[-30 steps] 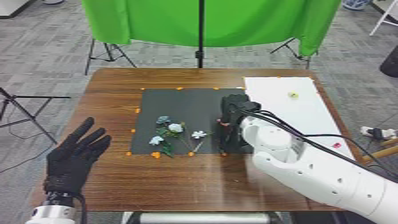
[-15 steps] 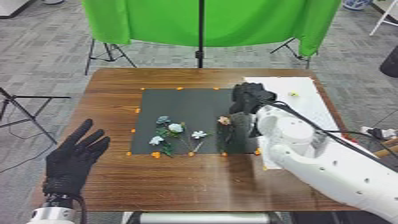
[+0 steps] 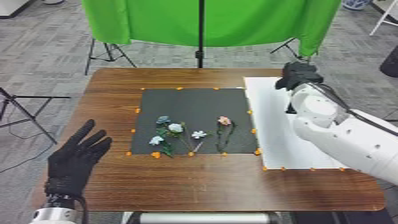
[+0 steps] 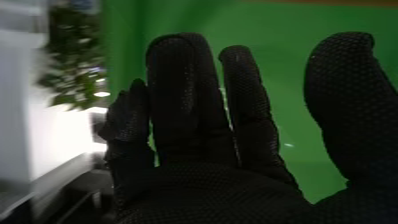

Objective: Arrange flowers

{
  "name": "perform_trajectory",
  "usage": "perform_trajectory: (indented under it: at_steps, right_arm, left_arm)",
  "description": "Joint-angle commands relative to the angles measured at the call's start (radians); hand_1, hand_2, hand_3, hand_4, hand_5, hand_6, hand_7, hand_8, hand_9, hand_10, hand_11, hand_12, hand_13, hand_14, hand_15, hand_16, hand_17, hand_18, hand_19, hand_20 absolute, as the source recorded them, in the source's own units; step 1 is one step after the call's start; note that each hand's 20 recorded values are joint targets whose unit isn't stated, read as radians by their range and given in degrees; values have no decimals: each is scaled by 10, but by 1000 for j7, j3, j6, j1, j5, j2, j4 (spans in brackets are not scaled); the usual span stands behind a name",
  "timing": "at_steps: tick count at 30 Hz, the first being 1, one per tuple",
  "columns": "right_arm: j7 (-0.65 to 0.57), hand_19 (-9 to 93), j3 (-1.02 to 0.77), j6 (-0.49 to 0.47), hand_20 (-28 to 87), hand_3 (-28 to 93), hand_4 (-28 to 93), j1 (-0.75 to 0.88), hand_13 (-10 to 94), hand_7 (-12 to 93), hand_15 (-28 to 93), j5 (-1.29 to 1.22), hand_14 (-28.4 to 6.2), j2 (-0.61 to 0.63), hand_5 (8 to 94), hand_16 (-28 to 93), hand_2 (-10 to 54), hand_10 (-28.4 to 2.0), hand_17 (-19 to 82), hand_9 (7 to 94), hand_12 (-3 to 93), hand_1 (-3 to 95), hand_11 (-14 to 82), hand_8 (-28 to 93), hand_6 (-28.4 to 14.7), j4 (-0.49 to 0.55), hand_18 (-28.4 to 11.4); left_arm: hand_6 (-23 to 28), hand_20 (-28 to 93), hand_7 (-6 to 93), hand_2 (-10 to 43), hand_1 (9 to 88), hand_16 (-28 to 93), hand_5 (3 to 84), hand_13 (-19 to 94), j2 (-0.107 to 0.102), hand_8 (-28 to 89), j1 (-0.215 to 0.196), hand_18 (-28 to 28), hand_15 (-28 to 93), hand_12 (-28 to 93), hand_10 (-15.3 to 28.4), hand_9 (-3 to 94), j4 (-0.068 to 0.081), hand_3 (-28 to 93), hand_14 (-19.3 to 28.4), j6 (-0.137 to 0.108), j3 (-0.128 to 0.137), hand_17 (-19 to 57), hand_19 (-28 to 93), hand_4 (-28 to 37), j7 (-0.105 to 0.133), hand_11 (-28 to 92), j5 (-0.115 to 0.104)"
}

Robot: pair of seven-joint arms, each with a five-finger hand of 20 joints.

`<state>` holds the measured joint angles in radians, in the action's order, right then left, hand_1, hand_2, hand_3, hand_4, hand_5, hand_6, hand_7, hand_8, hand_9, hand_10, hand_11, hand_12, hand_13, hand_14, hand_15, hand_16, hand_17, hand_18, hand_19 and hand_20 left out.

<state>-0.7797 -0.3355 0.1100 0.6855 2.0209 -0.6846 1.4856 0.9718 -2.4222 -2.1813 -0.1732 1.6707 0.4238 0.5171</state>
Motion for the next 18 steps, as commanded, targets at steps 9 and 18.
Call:
perform_trajectory:
  at_steps: [9, 18]
  right_arm:
    - [-36, 856, -132, -214, 448, 809, -283, 85, 538, 142, 680, -21, -117, -96, 516, 103, -95, -151, 237, 544, 136, 333, 181, -130, 9, -135, -207]
    - [-101, 818, -180, -326, 387, 805, -283, 121, 555, 146, 595, -73, -107, -100, 493, 79, -95, -114, 230, 550, 132, 359, 149, -135, 39, -174, -196]
  left_arm:
    - [73, 84, 118, 50, 216, -84, 360, 237, 34, -102, 32, 274, 491, 99, 197, 351, 10, 828, 282, 19, -2, -101, 549, -276, -49, 207, 24]
    - [73, 83, 117, 50, 217, -85, 360, 237, 58, -102, 56, 274, 489, 99, 197, 351, 17, 828, 282, 46, 14, -101, 550, -275, -79, 208, 48]
